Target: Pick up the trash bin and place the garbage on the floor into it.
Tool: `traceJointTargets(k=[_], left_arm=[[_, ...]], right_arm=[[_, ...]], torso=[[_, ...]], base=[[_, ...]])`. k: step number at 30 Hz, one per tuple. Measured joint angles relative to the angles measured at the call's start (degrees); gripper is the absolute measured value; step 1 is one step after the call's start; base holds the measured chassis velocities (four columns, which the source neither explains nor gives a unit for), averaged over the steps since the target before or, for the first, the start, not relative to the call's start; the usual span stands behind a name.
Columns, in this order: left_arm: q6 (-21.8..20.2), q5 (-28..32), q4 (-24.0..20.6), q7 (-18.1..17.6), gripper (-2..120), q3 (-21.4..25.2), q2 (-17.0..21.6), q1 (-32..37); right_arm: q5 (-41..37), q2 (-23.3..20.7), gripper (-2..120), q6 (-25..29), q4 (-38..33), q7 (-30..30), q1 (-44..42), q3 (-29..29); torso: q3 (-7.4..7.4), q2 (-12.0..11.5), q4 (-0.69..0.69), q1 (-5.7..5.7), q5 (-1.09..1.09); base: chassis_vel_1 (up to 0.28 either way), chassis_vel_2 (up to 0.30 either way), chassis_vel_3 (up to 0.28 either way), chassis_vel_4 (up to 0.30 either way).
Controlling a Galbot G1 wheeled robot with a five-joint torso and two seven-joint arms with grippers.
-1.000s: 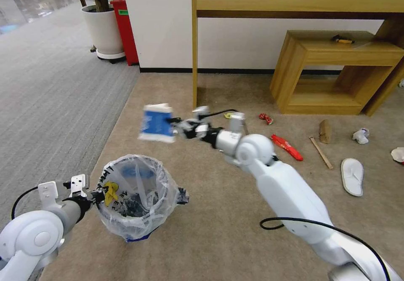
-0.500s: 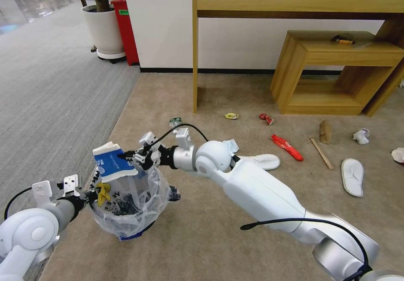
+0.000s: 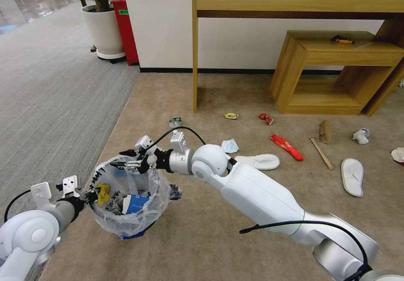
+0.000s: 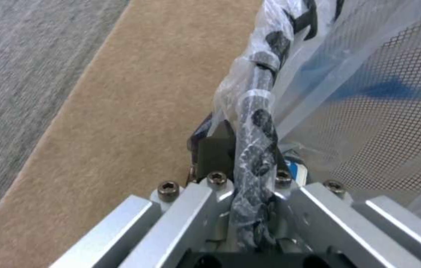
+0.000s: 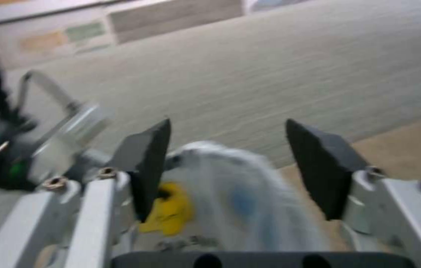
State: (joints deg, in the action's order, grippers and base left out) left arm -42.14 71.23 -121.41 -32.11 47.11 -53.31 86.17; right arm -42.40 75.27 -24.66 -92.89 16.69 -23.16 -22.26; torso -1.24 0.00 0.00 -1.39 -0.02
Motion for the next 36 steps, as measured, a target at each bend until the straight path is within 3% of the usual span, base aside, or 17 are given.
traceJointTargets(k=[2, 4, 6, 8, 9, 16, 18, 21, 26, 31, 36], left_arm=[[0.0, -0.2, 0.2, 0.0, 0, 1.4, -1.3, 1.0], [0.0, -0.3, 0.2, 0.0, 0, 1.5, -1.5, 1.1], [0.0, -1.5, 0.7, 0.3, 0, 2.3, -3.2, 2.0], [0.0, -1.7, 0.8, 0.3, 0, 2.4, -3.4, 2.0], [0.0, -2.5, 0.8, 0.7, 0, 3.1, -4.2, 2.5], [0.0, -2.8, 0.5, 2.3, 0, 6.7, -5.1, 3.7], [0.0, -2.3, 0.7, 3.0, 0, 9.9, -4.9, 4.4], [0.0, -1.6, 0.7, 3.7, 0, 12.7, -5.3, 5.3], [0.0, -2.6, 0.8, 6.1, 0, 16.0, -6.6, 7.3], [0.0, -6.7, 0.5, 10.2, 0, 18.9, -8.2, 11.2], [0.0, -7.8, -0.4, 12.1, 0, 19.9, -9.0, 13.1]], right_arm=[[-0.5, -1.4, 78, -0.7, -1.6, -2.7, -2.7, 4.7], [-0.5, -1.6, 79, -0.7, -1.8, -3.0, -3.1, 5.4], [1.1, -3.4, 92, -0.6, -3.2, -4.2, -6.9, 10.8], [1.4, -3.7, 93, -0.5, -3.4, -4.2, -7.5, 11.4], [2.9, -5.1, 98, -0.1, -4.6, -4.5, -9.9, 14.4], [8.2, -10.0, 100, 1.1, -9.2, -5.2, -19.9, 23.7], [10.4, -12.4, 100, 1.4, -13.0, -5.8, -29.3, 30.4], [12.1, -15.0, 100, 2.7, -15.8, -7.0, -35.5, 35.1], [13.1, -17.9, 100, 5.7, -18.9, -10.6, -42.1, 38.4], [15.3, -15.1, 100, 9.0, -21.7, -16.2, -50.8, 43.3], [17.3, -11.0, 100, 10.2, -23.0, -17.1, -55.2, 47.8]], torso=[[0.00, 0.0, -0.01, 0.00, 0.00], [0.00, 0.0, -0.01, 0.00, 0.01], [0.00, 0.0, -0.01, 0.00, 0.00], [0.00, 0.0, -0.01, 0.00, 0.00], [0.00, 0.0, 0.00, 0.00, 0.02], [0.01, 0.0, -0.02, 0.00, 0.01], [0.01, 0.0, -0.02, 0.01, 0.05], [0.01, 0.0, -0.03, 0.01, 0.00], [0.01, 0.0, -0.01, 0.01, -0.02], [0.01, 0.0, 0.00, 0.01, 0.00], [0.01, 0.0, 0.00, 0.01, 0.00]], base=[[0.000, 0.000, 0.000, 0.000], [0.000, 0.000, 0.000, 0.000], [0.000, 0.000, 0.000, 0.000], [0.000, 0.000, 0.000, 0.000], [0.000, 0.000, 0.000, 0.000], [0.000, 0.000, 0.000, 0.000], [0.000, 0.000, 0.000, 0.000], [0.000, 0.000, 0.000, 0.000], [0.000, 0.000, 0.000, 0.000], [0.000, 0.000, 0.000, 0.000], [0.000, 0.000, 0.000, 0.000]])
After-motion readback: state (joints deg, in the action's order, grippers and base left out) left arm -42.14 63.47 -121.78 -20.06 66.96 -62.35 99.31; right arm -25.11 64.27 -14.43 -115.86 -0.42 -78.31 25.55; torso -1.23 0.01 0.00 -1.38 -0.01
